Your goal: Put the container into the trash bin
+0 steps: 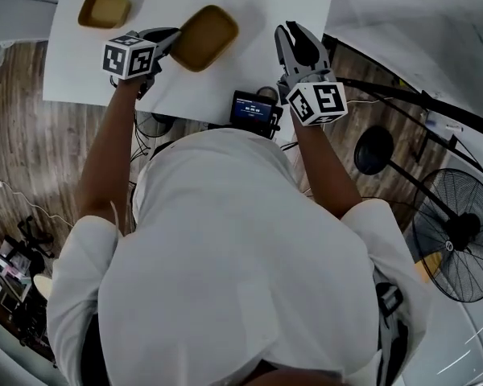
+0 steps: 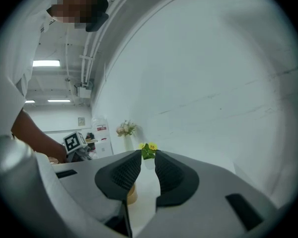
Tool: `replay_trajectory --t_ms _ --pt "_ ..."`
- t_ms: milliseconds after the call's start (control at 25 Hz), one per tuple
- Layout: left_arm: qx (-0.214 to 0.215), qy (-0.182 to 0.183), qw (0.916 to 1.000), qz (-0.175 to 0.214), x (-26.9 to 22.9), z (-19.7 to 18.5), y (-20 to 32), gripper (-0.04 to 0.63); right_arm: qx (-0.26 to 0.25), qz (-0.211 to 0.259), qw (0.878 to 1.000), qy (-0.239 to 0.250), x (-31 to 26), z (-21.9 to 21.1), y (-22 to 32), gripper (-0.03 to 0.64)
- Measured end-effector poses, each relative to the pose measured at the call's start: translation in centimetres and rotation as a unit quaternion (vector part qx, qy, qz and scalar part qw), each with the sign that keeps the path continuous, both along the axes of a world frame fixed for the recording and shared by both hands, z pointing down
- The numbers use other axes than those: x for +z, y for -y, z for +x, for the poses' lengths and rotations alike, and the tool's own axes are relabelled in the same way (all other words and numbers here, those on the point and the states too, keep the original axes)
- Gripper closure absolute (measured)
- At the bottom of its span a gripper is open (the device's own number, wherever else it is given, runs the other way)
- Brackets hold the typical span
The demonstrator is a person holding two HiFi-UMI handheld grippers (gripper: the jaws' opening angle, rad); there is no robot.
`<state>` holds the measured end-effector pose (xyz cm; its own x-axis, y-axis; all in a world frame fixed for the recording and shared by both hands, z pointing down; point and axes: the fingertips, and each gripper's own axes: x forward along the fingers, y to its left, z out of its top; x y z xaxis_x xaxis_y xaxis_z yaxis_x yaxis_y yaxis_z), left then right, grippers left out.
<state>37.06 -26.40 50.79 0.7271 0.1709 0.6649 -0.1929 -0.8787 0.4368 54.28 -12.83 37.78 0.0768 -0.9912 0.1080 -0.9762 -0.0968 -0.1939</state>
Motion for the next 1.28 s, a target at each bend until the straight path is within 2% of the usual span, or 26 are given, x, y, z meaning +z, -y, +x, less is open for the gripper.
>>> replay_trajectory --t_ms 120,280,400,640,720,880,1000,1160,1280 --pt "-0.037 -0.029 0.9989 0.002 -2.7 -1.4 -0.1 0.568 -0.026 0.008 1.0 -0.001 -0.3 -1.1 0.6 0.512" --pt "-0.095 -0.055 0.9935 0.028 -6.2 -4.7 -0.5 0.568 -0.074 0.024 0.997 0.0 -0.8 -3.2 1.4 0.514" --pt "-0.155 -0.064 0.9841 0.058 -8.4 -7.7 -1.6 0.568 -0.129 0.035 0.991 0.005 -0.6 -4.8 2.0 0.515" --pt "-0.252 -0.062 0.9609 0.097 -10.6 -17.5 -2.3 0.568 -0.207 0.046 0.977 0.011 -0.6 -11.5 4.7 0.515" --pt "-0.287 -0.05 0.9503 0.109 -10.6 -21.8 -2.8 0.568 -0.246 0.049 0.968 0.011 -0.7 -14.8 6.0 0.515" --pt "-0.38 -0.044 0.9177 0.108 -10.2 -30.3 -5.2 0.569 -0.326 0.05 0.944 0.012 -0.2 -22.0 8.0 0.517" --pt "-0.424 -0.046 0.8982 0.105 -9.2 -34.8 -6.6 0.569 -0.367 0.046 0.929 0.014 0.8 -26.6 8.6 0.517" --pt "-0.465 -0.04 0.8799 0.088 -6.2 -40.0 -8.9 0.569 -0.414 0.035 0.909 0.01 2.5 -32.8 8.8 0.517" --pt "-0.489 -0.045 0.8689 0.06 -3.6 -43.6 -11.0 0.569 -0.431 0.029 0.902 0.003 3.1 -37.1 8.8 0.517"
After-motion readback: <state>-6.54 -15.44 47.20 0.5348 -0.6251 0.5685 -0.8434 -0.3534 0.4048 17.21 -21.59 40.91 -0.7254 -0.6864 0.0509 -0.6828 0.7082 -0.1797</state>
